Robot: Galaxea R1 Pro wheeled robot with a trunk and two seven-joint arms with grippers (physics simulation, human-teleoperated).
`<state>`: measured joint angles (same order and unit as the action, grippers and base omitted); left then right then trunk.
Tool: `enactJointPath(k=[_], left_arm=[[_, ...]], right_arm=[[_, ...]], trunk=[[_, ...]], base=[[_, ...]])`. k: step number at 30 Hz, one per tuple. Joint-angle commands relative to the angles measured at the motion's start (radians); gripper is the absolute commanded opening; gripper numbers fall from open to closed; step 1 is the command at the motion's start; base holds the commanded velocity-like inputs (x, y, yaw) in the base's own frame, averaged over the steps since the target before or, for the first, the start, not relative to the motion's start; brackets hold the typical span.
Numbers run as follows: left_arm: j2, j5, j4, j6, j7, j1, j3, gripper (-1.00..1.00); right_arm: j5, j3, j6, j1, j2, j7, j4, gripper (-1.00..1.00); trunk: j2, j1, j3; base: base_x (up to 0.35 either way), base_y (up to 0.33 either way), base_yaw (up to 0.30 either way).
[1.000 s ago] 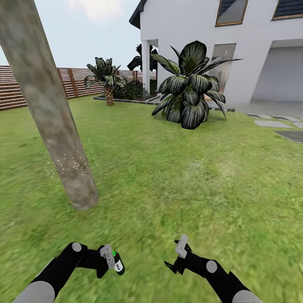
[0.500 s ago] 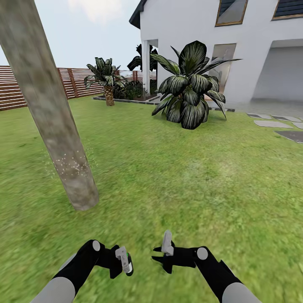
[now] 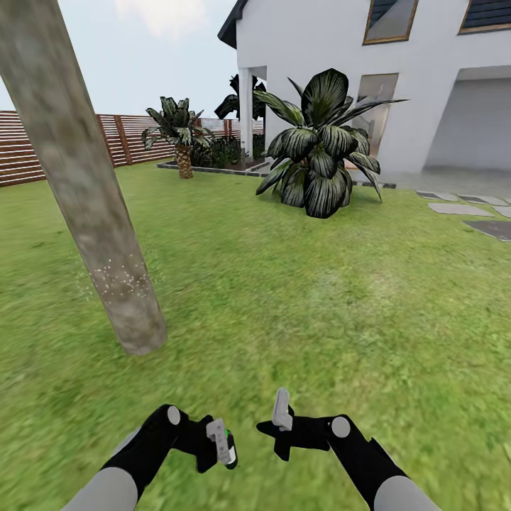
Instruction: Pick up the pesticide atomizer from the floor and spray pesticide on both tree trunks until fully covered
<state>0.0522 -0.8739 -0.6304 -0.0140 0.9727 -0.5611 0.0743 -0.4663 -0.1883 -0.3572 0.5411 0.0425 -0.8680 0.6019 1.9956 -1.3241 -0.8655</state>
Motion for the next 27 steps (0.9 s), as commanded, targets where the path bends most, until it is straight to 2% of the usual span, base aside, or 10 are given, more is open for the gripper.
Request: enactJointPath(k=[1, 7, 27], left_arm=[[0.005, -0.004, -0.002, -0.001, 0.004, 0.0, 0.008, -1.0], [0.035, -0.005, -0.002, -0.004, 0.003, 0.0, 0.017, -1.0], [0.089, -0.005, -0.006, -0.014, 0.001, -0.006, 0.016, -1.0]], right_arm=[[-0.008, 0.001, -0.005, 0.0, 0.0, 0.0, 0.001, -1.0], [-0.009, 0.001, -0.005, 0.0, 0.0, 0.0, 0.001, -1.0], [-0.009, 0.001, -0.005, 0.0, 0.0, 0.0, 0.001, -1.0]], trunk=[[0.0, 0.0, -0.001], [0.0, 0.0, -0.001], [0.0, 0.0, -0.001]], base=[[0.0, 0.0, 0.0], [0.0, 0.0, 0.0], [0.0, 0.0, 0.0]])
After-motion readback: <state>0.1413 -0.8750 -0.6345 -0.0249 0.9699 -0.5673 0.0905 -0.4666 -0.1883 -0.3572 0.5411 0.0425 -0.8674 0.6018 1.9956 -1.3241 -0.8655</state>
